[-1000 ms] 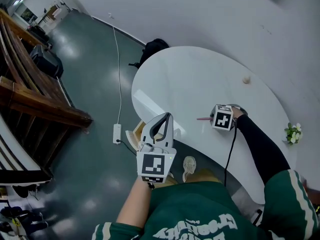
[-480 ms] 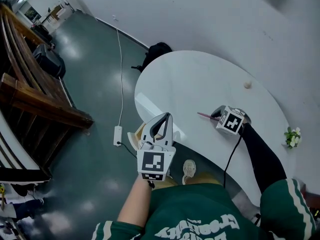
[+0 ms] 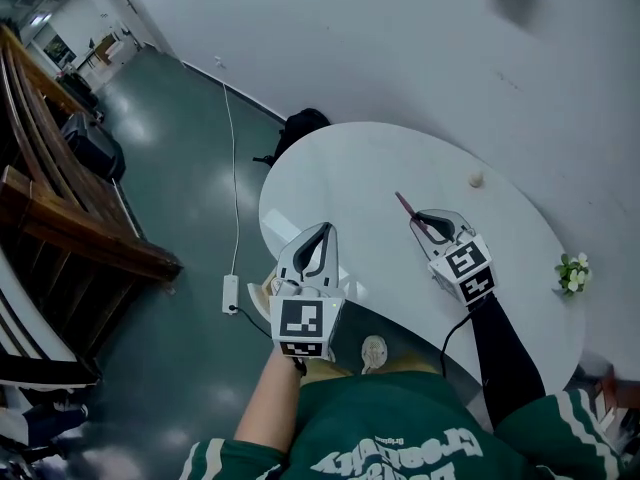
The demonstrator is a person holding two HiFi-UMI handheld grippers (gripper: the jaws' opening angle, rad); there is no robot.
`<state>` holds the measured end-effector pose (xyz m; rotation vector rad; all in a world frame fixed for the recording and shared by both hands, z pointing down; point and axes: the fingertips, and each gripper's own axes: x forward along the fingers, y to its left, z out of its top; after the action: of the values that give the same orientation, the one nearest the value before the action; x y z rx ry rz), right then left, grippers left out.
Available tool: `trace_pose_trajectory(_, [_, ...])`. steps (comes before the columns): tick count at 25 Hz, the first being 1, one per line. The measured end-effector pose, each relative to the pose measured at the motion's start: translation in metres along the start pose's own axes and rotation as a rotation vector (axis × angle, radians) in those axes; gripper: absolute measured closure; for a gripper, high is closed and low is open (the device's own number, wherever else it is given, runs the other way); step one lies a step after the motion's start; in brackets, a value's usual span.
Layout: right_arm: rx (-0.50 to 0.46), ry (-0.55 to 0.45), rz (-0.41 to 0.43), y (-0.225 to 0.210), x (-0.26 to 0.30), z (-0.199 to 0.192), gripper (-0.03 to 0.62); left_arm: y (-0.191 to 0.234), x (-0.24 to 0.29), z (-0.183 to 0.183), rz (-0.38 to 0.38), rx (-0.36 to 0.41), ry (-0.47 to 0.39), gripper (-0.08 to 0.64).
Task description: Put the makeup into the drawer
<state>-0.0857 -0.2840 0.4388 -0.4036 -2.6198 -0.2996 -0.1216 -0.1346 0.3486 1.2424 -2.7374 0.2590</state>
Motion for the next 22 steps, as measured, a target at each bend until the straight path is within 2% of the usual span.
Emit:
trace_pose_trajectory(4, [0.084, -0.129, -0.088, -0.004, -0.027, 0.028, 0.543, -0.005, 0.004, 0.008, -0.006, 0.006, -0.016, 0.561])
trace_pose_trajectory(7, [0.146, -0.199, -0.109, -0.009, -0.042, 0.039, 0.543, -0.008, 0.006, 0.014, 0.0, 0.003, -0.029, 0.561])
trace_pose_trajectory(13, [0.145, -0.389, -0.222, -0.016, -0.075, 0.071, 0.543, -0.002, 0.004, 0.02, 0.025, -0.006, -0.059, 0.56])
trace_pose_trajectory(22, [0.129, -0.373, -0.166, 0.013, -0.054, 0.068, 0.543, 0.018, -0.016, 0.01, 0.083, -0.012, -0.059, 0.561])
